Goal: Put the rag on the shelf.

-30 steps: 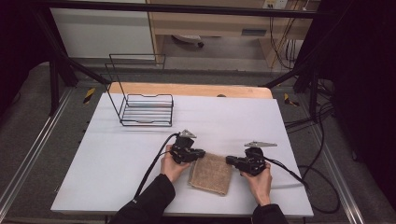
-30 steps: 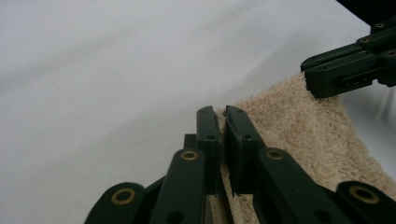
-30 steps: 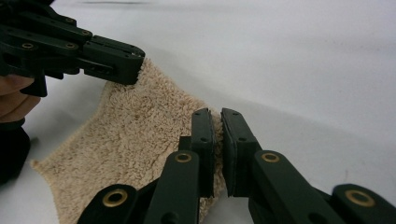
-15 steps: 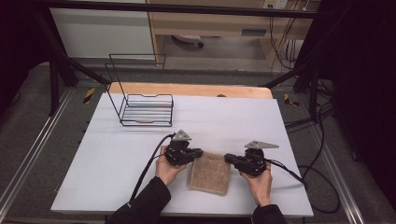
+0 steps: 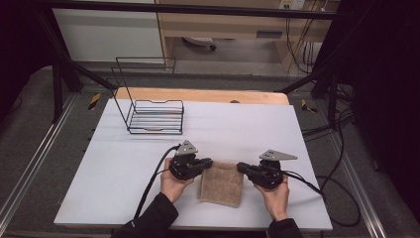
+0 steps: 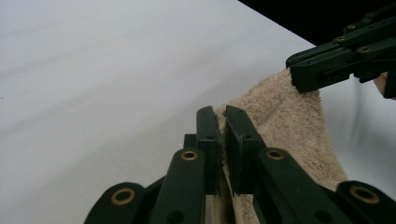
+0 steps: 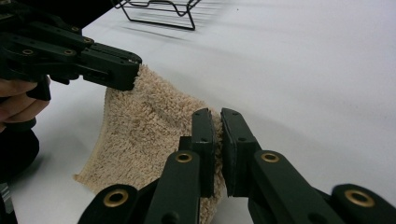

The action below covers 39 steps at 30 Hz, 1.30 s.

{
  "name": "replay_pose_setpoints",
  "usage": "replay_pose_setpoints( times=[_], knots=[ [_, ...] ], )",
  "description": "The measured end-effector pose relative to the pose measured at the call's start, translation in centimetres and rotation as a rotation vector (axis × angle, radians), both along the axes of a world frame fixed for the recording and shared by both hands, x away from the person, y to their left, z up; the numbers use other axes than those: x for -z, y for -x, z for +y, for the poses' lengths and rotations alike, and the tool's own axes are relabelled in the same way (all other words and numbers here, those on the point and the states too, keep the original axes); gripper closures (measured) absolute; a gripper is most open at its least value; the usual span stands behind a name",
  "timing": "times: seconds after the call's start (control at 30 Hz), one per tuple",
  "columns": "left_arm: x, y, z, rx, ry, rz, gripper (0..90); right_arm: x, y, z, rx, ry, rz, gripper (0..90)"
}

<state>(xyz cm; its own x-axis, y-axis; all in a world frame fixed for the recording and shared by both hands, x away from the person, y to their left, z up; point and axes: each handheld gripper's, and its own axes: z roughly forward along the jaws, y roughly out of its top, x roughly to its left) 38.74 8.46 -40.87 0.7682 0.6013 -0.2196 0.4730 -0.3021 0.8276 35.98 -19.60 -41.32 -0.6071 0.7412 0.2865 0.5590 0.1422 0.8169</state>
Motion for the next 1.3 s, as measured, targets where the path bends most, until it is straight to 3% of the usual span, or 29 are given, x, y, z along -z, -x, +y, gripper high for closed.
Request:
replay_pose_setpoints(
  times=[0.53,0.63,0.97,1.3],
  knots=[
    [-2.0,1.2,1.2,-0.011,0.064,-0.071,84.2,-2.1,0.8,0.6,-0.014,-0.004,-0.097,84.9],
    [-2.7,1.5,1.4,-0.021,0.076,-0.100,84.3,-2.9,1.0,0.7,-0.018,0.002,-0.132,85.0],
    [-4.6,1.7,2.2,-0.038,0.090,-0.151,84.3,-4.9,1.1,1.5,-0.034,0.016,-0.211,85.1],
    [-5.8,1.7,3.1,-0.058,0.106,-0.184,84.3,-6.4,0.7,2.4,-0.036,0.012,-0.260,85.1]
  ],
)
